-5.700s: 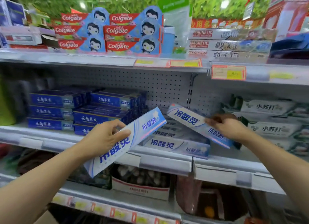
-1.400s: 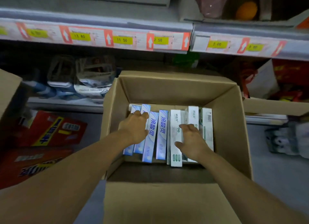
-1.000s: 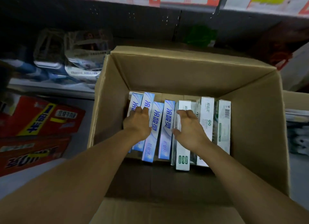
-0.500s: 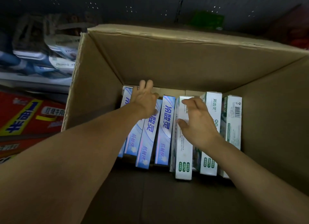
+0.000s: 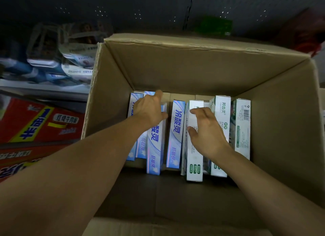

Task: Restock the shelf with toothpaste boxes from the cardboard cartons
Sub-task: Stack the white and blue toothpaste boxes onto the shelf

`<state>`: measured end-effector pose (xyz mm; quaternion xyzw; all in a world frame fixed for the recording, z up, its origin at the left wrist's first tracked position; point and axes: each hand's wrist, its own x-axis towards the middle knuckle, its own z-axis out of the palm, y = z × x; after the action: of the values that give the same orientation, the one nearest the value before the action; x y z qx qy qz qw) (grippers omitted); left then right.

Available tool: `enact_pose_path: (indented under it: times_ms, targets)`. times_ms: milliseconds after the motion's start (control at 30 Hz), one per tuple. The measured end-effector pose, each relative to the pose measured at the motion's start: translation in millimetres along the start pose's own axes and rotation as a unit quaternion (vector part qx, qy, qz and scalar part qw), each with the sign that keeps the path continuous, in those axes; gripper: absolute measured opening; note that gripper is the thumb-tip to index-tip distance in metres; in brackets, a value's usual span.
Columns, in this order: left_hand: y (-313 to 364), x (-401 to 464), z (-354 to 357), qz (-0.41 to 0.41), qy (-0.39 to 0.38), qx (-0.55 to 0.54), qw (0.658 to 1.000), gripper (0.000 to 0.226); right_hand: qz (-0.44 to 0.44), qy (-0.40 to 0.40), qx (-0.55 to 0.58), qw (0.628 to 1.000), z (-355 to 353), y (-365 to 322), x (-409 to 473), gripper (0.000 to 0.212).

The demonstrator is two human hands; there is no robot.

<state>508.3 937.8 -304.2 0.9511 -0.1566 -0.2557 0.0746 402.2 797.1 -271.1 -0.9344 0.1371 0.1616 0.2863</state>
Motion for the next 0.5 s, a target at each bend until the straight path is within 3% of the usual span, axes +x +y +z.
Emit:
enact_pose_path:
  times_ms: [200, 333, 500]
  targets:
    - [-17.0, -19.2, -49.4, -0.017, -0.021, -0.077, 0.997, 0.034, 0.034, -0.063, 0.027, 0.997, -7.9, -17.0, -15.2, 0.053]
    - [-15.2, -26.1, -93.8, -0.017, 0.000, -0.109, 0.994, 0.035, 0.048, -0.074, 0.047, 0.995, -14.8, -34.8, -25.5, 0.057]
    - [-1.9, -41.9, -138.2, -0.011, 0.002, -0.294, 0.956, 0.035, 0.081, -0.052, 0.139, 0.986, -46.2, -48.2, -29.5, 0.061]
